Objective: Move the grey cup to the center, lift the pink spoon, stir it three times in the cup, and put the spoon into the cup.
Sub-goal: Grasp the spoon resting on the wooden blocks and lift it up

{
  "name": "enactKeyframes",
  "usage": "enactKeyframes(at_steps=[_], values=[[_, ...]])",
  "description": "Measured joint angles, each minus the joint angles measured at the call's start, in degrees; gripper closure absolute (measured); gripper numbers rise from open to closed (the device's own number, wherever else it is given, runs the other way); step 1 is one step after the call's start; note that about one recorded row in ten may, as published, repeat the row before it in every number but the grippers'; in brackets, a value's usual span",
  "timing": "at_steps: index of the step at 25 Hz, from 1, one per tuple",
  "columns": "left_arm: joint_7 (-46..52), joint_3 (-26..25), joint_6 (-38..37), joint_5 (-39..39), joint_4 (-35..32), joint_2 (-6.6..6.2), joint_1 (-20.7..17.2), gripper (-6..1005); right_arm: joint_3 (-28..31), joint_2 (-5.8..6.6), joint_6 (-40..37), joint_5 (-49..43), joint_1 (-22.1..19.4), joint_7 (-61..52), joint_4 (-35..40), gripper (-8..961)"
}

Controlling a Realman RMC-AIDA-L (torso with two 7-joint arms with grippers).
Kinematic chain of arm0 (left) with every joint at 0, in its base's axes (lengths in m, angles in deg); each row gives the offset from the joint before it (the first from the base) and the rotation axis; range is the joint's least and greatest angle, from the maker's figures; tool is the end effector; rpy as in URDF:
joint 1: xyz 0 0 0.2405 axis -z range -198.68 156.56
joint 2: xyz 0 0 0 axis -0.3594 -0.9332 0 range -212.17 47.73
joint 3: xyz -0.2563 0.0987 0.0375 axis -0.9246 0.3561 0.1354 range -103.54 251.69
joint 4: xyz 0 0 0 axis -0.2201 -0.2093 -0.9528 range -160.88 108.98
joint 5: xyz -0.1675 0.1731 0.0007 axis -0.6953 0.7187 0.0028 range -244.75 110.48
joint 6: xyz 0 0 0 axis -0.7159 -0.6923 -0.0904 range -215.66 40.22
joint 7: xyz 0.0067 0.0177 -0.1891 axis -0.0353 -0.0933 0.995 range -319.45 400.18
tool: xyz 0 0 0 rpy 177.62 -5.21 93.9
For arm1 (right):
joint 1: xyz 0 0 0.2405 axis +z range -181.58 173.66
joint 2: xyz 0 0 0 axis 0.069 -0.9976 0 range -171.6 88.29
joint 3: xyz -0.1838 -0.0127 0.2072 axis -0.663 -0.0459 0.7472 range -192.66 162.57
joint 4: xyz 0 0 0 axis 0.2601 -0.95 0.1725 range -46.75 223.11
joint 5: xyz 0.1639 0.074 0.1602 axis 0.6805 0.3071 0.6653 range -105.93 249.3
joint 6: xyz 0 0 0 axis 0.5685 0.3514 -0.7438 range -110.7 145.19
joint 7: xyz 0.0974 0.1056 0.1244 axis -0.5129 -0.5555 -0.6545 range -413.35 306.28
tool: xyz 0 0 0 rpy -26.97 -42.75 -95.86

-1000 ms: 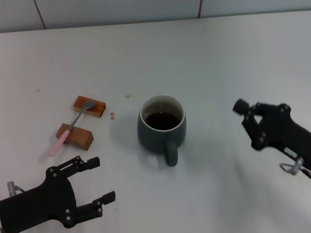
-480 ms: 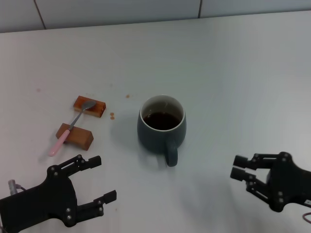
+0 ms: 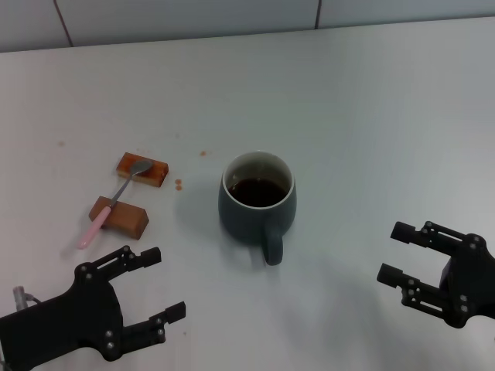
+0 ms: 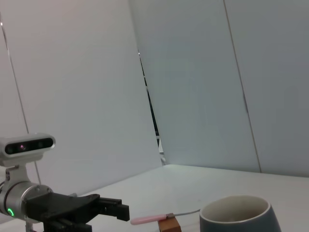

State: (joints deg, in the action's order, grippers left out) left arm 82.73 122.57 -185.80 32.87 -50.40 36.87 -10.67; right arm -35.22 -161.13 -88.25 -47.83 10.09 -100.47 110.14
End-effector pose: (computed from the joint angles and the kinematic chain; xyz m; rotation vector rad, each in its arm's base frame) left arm -0.3396 0.2320 -0.0828 -2.6236 -0.3405 -0.9141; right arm 0.3443 0.2359 -0.0574 -2.5074 0.5024 1.0281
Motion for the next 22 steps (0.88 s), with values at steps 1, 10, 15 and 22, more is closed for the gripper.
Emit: enactKeyframes(at_steps=[1,10,15,22], values=[[0.0,0.0,0.0,0.0,0.4,0.00,0.2,200,-0.1,0.00,0.2,-0.1,0.1,0.0,0.0,394],[-0.9,-0.5,-2.9,-5.6,7.4,-0.17,1.1,200,-0.1,0.05,1.5,-0.9,0.2,-0.1,0.1,238],[1.4,-1.0,-7.5,-13.1,11.5,-0.52,0.2,200,0.0,0.08,3.2,-1.1,0.5,-0.1,-0.5,205],[15.5,-10.7,-7.6,-17.2,18.1,-0.72,-0.3,200,0.0,0.03,4.7,-1.8,1.0,-0.3,-1.2,205]])
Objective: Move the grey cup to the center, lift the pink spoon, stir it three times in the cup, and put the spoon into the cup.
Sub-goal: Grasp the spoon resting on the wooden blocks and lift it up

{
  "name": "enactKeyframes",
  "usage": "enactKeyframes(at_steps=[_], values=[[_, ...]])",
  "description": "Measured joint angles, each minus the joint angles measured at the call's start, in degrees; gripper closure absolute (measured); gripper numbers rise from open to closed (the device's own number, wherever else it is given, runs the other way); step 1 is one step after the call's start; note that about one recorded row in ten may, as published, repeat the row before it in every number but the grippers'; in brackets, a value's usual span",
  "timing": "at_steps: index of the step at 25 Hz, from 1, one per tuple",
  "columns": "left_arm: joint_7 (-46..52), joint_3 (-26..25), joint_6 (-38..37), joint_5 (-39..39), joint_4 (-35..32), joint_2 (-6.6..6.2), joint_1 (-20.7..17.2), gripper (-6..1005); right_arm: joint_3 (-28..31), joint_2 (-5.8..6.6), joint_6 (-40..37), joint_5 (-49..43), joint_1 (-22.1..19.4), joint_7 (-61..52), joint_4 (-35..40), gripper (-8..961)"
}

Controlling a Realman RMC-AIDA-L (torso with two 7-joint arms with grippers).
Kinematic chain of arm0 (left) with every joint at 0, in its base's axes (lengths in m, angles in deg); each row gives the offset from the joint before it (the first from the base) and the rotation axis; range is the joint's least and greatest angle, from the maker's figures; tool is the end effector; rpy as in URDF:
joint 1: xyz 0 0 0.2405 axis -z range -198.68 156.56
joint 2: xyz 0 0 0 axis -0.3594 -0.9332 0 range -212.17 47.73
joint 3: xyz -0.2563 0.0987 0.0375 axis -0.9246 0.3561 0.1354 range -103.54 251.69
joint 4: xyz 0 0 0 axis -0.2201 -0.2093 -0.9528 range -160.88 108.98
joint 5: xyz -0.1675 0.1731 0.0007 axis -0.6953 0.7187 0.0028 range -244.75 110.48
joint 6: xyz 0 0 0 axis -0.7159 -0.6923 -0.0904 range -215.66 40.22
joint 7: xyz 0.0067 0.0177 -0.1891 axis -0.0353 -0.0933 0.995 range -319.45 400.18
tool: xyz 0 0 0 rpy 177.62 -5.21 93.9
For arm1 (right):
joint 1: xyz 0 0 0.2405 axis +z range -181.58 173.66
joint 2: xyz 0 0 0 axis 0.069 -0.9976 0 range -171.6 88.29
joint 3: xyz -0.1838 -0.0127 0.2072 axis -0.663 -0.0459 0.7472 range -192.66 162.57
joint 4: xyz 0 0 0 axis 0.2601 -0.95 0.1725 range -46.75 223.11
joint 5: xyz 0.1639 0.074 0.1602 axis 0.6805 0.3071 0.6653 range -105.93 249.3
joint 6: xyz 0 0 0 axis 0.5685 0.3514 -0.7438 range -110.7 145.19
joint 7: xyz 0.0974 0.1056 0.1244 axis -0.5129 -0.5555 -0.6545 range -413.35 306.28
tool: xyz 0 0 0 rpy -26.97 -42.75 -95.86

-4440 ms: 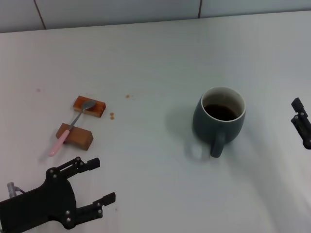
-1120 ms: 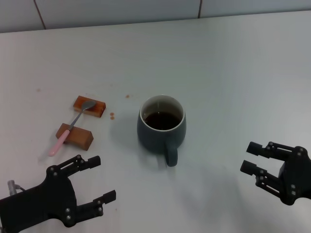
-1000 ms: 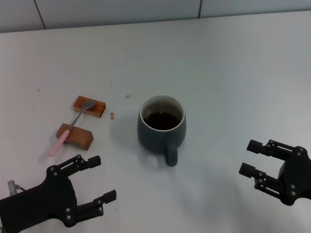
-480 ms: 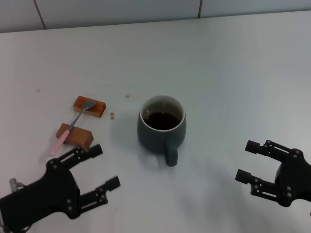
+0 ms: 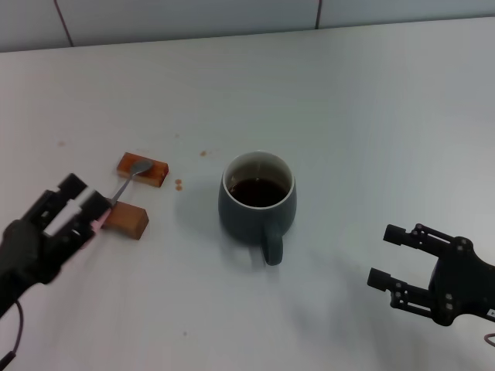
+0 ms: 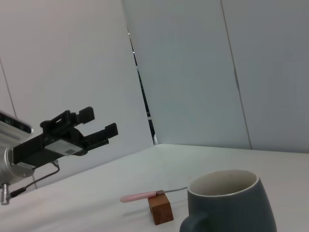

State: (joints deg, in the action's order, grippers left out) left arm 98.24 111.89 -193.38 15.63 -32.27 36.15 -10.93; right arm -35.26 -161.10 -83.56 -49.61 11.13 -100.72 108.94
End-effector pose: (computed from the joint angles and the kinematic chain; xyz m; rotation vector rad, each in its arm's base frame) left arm -0.3353 0.2329 -0.0470 -2.0256 -0.9089 -1.4535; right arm 0.3518 0.2435 -0.0697 -2.5285 0.5507 0.9454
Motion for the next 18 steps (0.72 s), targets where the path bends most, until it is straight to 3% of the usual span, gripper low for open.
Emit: enactKeyframes(at_steps=[4,18], values=[[4.2,-5.9,0.4,0.0,3.9,-0.01,-1.5,200,0.0,0.04,0.1,0.0,0.0,-0.4,0.0,206],[11.6,-8.8,8.4,-0.2,7.6,-0.01,-3.9,199,-0.1,0.09,-0.2,-1.1,0.1,-0.6,0.3,206]])
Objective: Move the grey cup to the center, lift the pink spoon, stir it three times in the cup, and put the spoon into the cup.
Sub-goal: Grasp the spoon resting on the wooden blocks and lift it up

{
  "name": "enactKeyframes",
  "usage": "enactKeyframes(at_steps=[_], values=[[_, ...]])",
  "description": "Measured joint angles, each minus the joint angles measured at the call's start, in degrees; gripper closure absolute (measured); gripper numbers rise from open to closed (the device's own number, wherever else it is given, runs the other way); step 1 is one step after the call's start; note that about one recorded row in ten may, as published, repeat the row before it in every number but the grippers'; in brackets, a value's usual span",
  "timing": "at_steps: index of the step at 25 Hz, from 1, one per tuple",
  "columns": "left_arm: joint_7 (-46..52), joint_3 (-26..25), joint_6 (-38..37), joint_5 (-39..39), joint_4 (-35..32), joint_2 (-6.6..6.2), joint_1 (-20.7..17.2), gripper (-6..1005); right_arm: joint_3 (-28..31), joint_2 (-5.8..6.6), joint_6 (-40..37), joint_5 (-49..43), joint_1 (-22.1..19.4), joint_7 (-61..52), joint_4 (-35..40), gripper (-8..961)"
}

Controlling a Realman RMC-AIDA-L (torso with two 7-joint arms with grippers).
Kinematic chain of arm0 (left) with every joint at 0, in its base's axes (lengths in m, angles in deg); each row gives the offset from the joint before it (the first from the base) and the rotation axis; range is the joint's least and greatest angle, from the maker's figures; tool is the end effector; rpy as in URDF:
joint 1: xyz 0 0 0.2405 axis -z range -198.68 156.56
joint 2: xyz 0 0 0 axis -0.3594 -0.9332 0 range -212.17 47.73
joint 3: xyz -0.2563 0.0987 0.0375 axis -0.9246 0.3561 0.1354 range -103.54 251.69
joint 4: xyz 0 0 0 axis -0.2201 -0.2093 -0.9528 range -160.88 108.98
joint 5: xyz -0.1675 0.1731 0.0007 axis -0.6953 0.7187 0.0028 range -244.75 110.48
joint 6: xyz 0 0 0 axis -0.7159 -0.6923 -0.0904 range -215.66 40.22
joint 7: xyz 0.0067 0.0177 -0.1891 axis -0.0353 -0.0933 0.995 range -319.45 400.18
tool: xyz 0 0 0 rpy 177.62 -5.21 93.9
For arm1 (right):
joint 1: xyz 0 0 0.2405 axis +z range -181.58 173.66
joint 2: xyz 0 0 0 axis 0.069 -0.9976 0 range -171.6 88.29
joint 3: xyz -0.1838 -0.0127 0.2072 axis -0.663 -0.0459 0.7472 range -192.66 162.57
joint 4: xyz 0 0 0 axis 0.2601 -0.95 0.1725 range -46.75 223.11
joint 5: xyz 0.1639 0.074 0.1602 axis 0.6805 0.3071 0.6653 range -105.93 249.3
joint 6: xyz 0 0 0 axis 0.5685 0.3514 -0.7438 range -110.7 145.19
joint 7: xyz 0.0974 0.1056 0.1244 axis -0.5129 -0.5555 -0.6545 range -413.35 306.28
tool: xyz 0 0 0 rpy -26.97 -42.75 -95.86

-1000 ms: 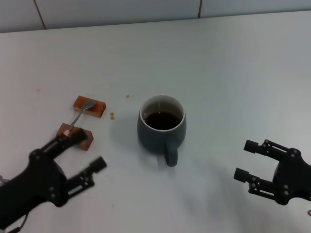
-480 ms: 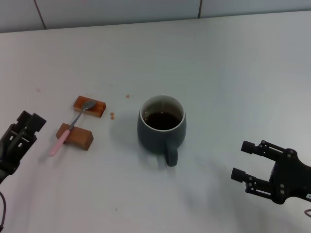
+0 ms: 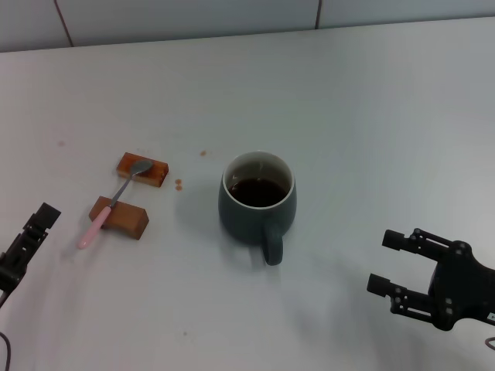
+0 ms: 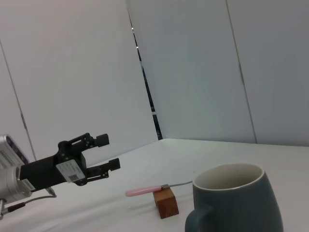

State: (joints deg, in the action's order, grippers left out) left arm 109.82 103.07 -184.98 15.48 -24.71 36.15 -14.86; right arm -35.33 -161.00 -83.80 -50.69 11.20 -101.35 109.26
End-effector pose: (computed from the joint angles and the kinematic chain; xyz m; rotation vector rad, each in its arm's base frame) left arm -0.3792 0.2153 -0.0592 -1.6386 -1.3638 -1.4536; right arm 0.3525 0.2416 -0.0702 -2.5507 0.5606 0.9376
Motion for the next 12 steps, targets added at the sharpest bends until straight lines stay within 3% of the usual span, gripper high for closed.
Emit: enactKeyframes(at_steps=[12], values=[[1.3,-0.3,3.9,0.0,0.2,0.07,-0.8,199,0.0,0.00,-0.3,-0.2,0.1,0.4,0.0,207]])
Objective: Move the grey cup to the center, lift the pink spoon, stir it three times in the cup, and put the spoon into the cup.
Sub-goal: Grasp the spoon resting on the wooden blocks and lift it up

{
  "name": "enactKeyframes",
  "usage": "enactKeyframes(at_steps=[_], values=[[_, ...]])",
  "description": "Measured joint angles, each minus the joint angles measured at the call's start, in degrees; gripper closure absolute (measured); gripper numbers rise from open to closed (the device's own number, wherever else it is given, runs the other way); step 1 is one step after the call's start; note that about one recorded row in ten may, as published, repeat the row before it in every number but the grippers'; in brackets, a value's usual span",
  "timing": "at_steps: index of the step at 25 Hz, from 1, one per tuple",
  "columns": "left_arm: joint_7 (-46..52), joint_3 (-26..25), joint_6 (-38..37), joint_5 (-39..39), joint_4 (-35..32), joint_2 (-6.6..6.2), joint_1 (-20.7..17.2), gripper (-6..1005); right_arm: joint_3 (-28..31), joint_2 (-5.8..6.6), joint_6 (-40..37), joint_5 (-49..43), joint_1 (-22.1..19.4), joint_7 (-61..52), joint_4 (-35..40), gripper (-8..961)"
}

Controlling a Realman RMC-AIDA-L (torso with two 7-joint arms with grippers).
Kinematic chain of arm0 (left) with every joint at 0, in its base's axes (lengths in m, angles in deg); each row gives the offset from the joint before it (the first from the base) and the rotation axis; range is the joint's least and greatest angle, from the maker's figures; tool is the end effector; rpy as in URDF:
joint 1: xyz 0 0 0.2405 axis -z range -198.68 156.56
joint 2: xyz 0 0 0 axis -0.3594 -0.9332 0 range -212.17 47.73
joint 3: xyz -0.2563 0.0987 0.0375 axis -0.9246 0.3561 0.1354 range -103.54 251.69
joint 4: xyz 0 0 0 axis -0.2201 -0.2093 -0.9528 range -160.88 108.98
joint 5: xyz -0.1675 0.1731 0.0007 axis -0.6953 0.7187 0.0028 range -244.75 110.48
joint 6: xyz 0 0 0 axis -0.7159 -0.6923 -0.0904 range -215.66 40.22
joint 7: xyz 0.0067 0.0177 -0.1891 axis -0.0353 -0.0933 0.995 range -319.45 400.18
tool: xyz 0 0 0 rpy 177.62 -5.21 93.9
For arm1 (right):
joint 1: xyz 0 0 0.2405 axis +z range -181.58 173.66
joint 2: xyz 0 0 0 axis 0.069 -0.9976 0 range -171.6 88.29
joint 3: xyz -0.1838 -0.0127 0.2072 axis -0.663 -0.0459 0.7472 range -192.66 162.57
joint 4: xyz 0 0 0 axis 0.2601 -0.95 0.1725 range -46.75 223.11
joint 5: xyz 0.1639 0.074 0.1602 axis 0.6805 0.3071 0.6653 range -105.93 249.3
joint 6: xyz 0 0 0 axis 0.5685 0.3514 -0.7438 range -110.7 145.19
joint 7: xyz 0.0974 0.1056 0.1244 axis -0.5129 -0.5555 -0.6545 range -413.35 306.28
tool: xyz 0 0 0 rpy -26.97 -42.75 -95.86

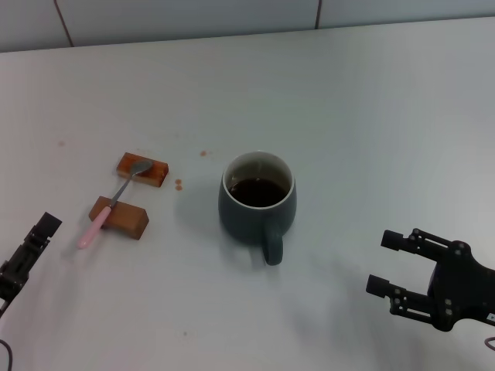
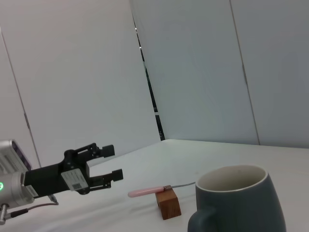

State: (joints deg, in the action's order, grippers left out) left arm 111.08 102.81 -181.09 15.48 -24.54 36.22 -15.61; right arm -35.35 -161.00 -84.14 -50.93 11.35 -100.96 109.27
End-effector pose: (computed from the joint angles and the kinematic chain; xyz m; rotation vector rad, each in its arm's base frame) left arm -0.3926 0.2123 -0.0662 -1.5905 -1.4404 -1.3893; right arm 0.3511 0.2414 -0.0703 -2.5584 0.5465 0.9410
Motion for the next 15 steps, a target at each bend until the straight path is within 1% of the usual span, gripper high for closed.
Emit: enactKeyframes(at_steps=[7,15], values=[[2.1,0.2,1.9,0.2,0.1,0.07,0.3,199,0.0,0.00,-0.3,0.0,0.0,-0.1,0.1,207],[2.2,0.3,3.7,0.4,1.4,0.13,0.8,200,0.0,0.00,-0.4,0.0,0.0,-0.2,0.1,208]])
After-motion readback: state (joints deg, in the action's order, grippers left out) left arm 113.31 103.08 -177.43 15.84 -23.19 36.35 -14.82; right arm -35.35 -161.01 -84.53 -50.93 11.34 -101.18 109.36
